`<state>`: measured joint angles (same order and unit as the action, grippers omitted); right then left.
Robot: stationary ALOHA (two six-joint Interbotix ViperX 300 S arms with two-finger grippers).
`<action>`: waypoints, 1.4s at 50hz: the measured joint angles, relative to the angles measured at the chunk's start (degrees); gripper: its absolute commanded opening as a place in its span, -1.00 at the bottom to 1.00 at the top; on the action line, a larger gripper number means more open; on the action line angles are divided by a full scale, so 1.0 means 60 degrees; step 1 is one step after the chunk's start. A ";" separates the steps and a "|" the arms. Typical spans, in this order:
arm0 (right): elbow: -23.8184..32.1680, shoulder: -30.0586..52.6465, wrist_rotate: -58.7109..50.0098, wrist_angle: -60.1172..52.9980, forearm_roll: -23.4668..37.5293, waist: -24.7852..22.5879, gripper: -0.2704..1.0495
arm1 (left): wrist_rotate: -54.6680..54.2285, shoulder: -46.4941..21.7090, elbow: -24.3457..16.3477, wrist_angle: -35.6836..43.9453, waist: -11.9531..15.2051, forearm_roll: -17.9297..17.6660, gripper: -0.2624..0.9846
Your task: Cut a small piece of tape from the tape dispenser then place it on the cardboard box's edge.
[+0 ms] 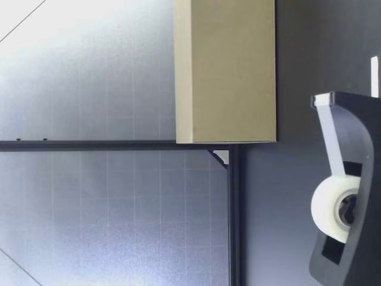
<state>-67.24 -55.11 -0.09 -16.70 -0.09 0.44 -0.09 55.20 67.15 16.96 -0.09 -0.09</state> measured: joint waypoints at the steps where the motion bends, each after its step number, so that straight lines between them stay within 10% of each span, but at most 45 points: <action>1: 0.0015 -0.0015 0.0000 0.0000 0.0000 0.0000 -0.79 | 0.0000 0.0000 0.0015 0.0000 0.0000 0.0000 -0.73; 25: 0.1772 0.2930 -0.0308 -0.0337 -0.0542 0.0396 -0.80 | 0.0044 -0.0337 0.0381 0.0718 -0.0117 0.0000 -0.75; 55: 0.7148 0.9287 -0.0557 0.7603 -0.0674 0.0381 -0.80 | 0.0044 -0.0630 0.0571 0.0747 -0.0117 0.0000 -0.75; 70: 0.8525 1.0884 0.3018 1.0313 -0.3823 0.0645 -0.80 | 0.0000 -0.0645 0.0835 0.0747 -0.0117 0.0000 -0.75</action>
<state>-16.08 10.20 18.02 45.18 -23.03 4.31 -0.09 51.33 72.16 21.45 -0.79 -0.09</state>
